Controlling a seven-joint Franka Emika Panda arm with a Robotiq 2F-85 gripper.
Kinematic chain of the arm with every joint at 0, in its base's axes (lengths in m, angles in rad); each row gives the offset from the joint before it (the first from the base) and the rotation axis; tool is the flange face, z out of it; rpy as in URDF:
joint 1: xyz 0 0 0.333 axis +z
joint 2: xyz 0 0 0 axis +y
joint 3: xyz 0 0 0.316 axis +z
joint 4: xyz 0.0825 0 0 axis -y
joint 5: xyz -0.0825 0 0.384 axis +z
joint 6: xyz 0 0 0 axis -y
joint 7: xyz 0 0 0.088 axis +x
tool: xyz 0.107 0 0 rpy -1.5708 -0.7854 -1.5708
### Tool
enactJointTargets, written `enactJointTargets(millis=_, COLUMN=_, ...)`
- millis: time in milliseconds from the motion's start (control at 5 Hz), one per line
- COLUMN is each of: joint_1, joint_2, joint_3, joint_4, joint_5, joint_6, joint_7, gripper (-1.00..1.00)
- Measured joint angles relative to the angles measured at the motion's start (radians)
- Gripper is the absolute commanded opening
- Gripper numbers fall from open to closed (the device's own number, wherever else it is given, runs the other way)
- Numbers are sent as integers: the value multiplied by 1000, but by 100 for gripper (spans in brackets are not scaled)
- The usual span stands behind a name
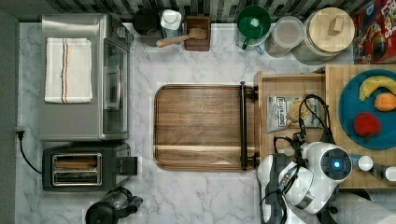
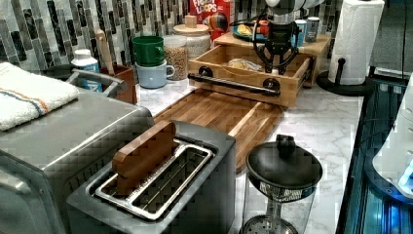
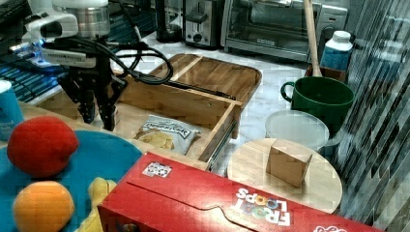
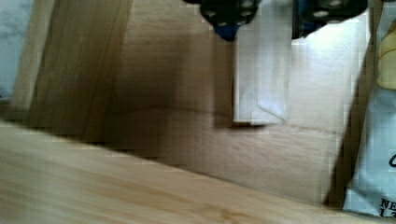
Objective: Pick up the butter.
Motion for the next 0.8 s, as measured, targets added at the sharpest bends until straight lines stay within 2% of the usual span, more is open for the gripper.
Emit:
enactJointTargets(millis=200, joint_1=14, joint_2=-14, joint_3=-3, joint_4=14, joint_5=-49, joint_6=-117, joint_7=8, gripper=-100)
enactJointTargets(millis=400, joint_1=39, joint_2=-35, joint_3=-3, joint_4=10, joint_5=-90, joint_6=-146, joint_7=49, gripper=-100)
enactJointTargets(millis=600, joint_1=57, joint_2=-50, joint_3=4, joint_4=18, joint_5=-261, joint_6=-119, joint_7=127, gripper=-100)
enactJointTargets(millis=800, joint_1=77, joint_2=-62, joint_3=12, joint_4=59, joint_5=-286, joint_6=-224, joint_7=150, gripper=-100)
